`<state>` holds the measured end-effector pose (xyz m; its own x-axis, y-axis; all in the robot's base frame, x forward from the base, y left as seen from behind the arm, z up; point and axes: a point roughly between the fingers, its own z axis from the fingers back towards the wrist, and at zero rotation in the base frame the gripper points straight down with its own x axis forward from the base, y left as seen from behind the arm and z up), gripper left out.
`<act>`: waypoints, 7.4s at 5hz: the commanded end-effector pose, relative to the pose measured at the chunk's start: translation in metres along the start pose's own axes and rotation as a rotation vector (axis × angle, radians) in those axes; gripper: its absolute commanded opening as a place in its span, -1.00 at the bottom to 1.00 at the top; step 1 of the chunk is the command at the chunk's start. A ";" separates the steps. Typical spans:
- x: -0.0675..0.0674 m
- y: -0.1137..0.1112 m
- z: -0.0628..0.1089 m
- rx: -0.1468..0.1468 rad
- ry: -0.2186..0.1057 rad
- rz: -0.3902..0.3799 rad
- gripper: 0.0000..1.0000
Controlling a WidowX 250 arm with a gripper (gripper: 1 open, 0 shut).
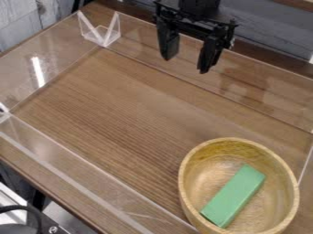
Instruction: Remove the green block from inside the brown bowl and put it on the table
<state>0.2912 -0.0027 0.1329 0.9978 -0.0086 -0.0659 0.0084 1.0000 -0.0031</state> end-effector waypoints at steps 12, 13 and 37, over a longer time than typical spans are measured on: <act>-0.056 -0.130 -0.055 -0.079 -0.074 -0.341 1.00; -0.053 -0.129 -0.055 -0.085 -0.082 -0.349 1.00; -0.057 -0.107 -0.054 -0.145 -0.108 -0.335 -1.00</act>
<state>0.2233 -0.1094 0.0702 0.9418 -0.3360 0.0120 0.3340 0.9311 -0.1468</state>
